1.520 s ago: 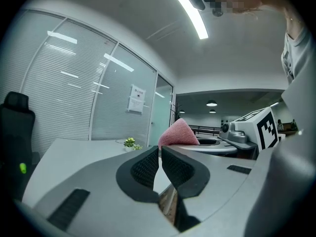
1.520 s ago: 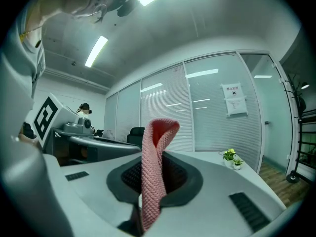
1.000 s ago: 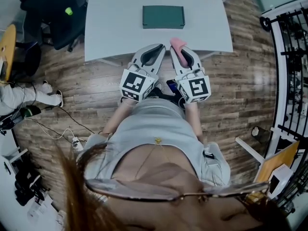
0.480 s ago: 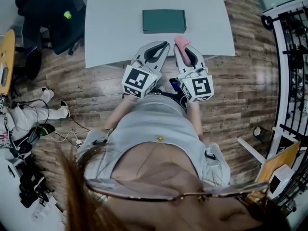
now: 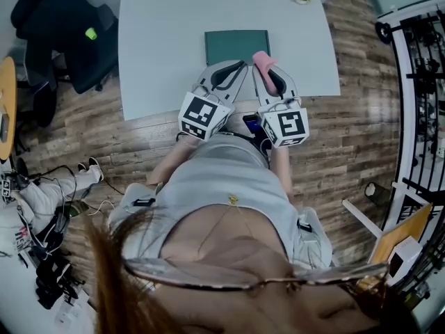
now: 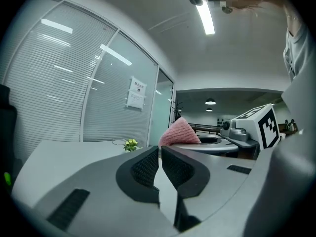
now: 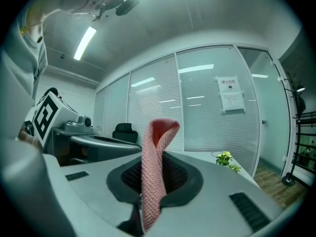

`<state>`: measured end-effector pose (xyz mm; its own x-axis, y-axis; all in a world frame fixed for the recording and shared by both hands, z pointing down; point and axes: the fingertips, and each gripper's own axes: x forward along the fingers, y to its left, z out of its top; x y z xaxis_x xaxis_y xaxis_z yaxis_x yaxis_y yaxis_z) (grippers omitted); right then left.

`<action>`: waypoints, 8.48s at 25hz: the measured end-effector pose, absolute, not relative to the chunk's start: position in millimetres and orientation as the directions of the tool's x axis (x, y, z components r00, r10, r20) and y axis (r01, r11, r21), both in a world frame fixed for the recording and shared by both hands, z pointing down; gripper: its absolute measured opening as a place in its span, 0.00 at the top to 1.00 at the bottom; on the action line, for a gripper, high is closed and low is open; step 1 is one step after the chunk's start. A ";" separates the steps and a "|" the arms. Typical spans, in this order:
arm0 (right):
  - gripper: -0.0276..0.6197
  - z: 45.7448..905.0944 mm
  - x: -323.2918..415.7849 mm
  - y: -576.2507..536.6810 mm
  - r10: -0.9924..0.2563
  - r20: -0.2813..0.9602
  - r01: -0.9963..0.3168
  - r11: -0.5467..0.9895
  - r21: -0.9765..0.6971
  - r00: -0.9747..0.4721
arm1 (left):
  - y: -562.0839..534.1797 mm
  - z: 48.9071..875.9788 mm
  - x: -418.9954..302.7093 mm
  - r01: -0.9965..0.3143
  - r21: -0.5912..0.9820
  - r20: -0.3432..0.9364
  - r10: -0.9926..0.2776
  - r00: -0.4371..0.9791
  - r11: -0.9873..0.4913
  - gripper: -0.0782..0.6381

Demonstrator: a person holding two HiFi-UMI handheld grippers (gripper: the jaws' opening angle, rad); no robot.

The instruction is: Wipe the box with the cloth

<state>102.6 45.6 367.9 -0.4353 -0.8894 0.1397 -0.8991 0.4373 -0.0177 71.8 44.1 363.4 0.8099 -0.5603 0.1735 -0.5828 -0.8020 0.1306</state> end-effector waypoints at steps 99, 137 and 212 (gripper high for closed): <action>0.89 629.5 165.0 -133.9 -0.569 0.806 -0.925 0.373 0.073 -0.166 | -35.5 645.1 1.7 -0.582 0.036 0.769 -0.350 0.536 -0.813 0.46; 0.89 631.0 88.5 -137.9 -0.497 0.795 -0.855 0.517 -0.051 -0.348 | -36.4 646.7 2.4 -0.580 0.041 0.774 -0.341 0.533 -0.814 0.46; 0.89 624.9 177.6 -98.4 -0.566 0.803 -0.938 0.344 0.027 -0.184 | -36.7 646.9 1.0 -0.586 0.046 0.784 -0.335 0.523 -0.809 0.46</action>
<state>177.6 -98.4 624.9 -0.1844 -0.5660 0.8035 -0.9384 0.3443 0.0272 1.0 -36.7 646.9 0.5228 -0.3345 0.7841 -0.5860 -0.8090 0.0456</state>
